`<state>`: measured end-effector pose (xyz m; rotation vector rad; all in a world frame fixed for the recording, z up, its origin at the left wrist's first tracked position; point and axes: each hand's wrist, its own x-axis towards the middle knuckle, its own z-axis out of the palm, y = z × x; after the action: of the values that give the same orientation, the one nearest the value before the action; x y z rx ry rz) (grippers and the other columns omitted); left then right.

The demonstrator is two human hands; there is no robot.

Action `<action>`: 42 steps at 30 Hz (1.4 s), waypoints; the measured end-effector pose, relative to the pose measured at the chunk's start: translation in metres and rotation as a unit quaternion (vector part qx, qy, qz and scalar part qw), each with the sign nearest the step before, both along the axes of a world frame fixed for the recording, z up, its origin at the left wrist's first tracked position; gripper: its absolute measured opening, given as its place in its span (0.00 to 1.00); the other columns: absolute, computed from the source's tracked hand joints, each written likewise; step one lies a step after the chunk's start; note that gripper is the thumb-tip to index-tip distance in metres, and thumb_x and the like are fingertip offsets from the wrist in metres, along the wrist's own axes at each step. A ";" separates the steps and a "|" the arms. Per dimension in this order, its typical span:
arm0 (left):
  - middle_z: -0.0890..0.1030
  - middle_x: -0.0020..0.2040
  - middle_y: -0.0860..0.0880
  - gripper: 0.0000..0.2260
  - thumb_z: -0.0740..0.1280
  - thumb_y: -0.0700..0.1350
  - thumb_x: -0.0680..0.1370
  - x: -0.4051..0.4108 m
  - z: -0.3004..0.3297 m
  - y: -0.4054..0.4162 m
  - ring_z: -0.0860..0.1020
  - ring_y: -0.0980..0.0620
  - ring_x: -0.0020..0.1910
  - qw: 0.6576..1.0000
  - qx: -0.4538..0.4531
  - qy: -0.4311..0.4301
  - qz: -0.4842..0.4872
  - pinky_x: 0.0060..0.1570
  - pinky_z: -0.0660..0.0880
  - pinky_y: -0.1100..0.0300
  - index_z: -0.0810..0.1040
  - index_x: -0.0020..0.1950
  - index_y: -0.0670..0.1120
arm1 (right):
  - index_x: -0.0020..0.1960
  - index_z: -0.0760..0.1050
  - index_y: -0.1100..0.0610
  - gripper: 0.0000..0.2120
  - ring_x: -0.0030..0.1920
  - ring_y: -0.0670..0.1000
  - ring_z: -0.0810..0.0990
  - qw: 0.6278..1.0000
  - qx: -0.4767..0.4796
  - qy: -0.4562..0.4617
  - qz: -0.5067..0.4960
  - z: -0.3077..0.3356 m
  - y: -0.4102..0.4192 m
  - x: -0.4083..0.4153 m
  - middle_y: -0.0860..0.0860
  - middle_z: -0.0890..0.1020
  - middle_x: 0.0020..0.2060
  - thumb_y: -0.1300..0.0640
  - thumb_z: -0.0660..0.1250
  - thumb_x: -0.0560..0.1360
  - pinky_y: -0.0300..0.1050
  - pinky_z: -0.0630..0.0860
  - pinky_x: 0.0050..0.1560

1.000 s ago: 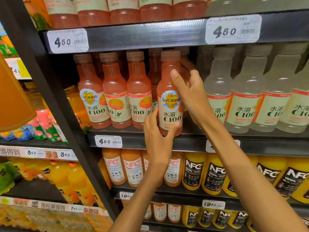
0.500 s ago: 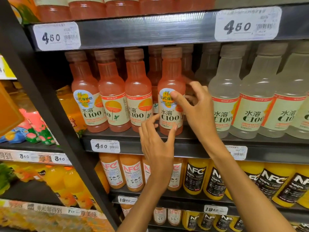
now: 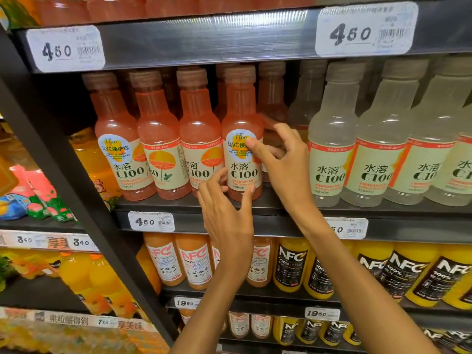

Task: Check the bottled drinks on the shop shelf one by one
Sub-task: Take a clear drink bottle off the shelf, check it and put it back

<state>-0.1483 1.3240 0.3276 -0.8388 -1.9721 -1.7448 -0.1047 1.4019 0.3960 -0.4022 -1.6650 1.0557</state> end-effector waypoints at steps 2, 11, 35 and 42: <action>0.73 0.54 0.51 0.23 0.74 0.44 0.72 0.001 0.001 0.001 0.74 0.50 0.52 1.000 -0.008 -0.002 0.003 0.49 0.75 0.53 0.72 0.64 0.45 | 0.52 0.74 0.60 0.10 0.49 0.54 0.83 1.000 0.003 0.003 -0.003 0.000 -0.002 0.000 0.61 0.76 0.53 0.59 0.72 0.74 0.50 0.82 0.50; 0.71 0.62 0.49 0.20 0.69 0.38 0.76 0.045 0.007 0.006 0.70 0.52 0.63 0.991 -0.007 0.070 -0.111 0.64 0.70 0.50 0.70 0.67 0.42 | 0.61 0.75 0.61 0.15 0.53 0.44 0.81 0.990 0.095 0.052 -0.087 0.020 -0.003 0.058 0.52 0.81 0.52 0.60 0.69 0.76 0.31 0.76 0.48; 0.82 0.51 0.62 0.25 0.76 0.43 0.69 0.075 0.014 -0.041 0.79 0.66 0.51 0.895 -0.043 -0.159 -0.414 0.45 0.74 0.74 0.71 0.61 0.58 | 0.61 0.75 0.59 0.13 0.48 0.50 0.84 0.978 -0.111 -0.002 0.175 0.046 -0.010 0.108 0.53 0.85 0.48 0.56 0.66 0.77 0.44 0.80 0.47; 0.83 0.55 0.49 0.22 0.70 0.55 0.72 0.079 0.021 -0.071 0.82 0.55 0.53 0.827 -0.055 -0.246 -0.502 0.47 0.77 0.67 0.72 0.63 0.48 | 0.58 0.77 0.59 0.14 0.47 0.49 0.84 0.958 -0.185 0.012 0.219 0.039 -0.028 0.110 0.52 0.85 0.46 0.50 0.64 0.79 0.41 0.79 0.46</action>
<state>-0.0697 1.2530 0.3485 -1.8675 -2.0911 -2.6320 0.0053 1.3742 0.4347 -0.2594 -1.5697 1.7093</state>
